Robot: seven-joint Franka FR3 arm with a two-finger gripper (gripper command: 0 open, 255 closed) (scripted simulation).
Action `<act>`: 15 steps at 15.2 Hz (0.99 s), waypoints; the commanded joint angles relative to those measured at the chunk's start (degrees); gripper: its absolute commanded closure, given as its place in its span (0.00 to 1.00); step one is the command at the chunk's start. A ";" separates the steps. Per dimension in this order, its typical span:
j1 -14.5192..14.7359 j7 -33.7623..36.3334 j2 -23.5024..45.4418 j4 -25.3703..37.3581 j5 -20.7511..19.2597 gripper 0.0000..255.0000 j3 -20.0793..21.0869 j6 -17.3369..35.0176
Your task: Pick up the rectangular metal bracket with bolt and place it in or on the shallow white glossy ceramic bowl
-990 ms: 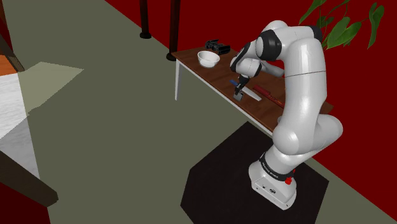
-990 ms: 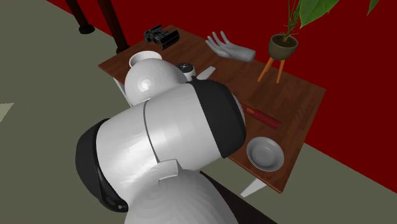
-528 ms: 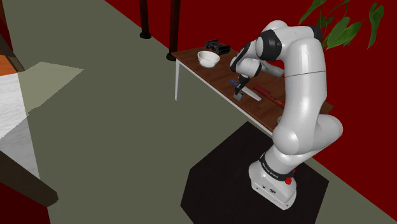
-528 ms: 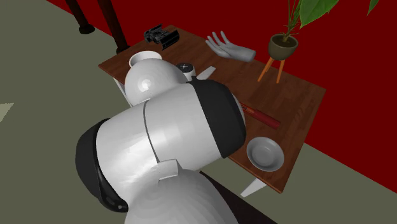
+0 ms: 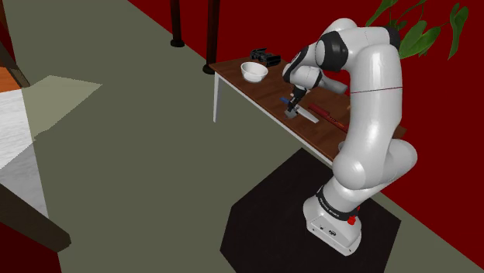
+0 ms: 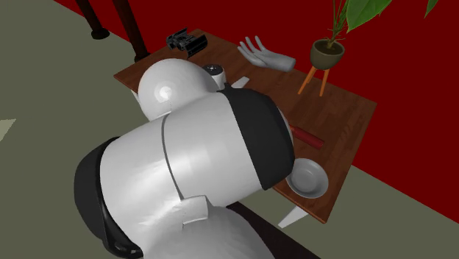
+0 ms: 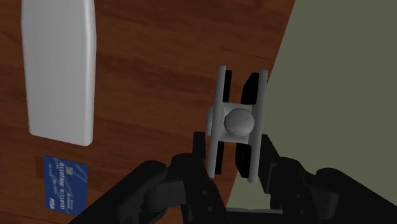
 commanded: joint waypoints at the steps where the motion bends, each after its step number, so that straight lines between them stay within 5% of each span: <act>1: 0.40 0.28 -1.26 -0.48 -0.58 1.00 -0.59 -0.79; 15: 3.17 3.28 -8.82 -0.71 -5.20 1.00 -4.42 -7.79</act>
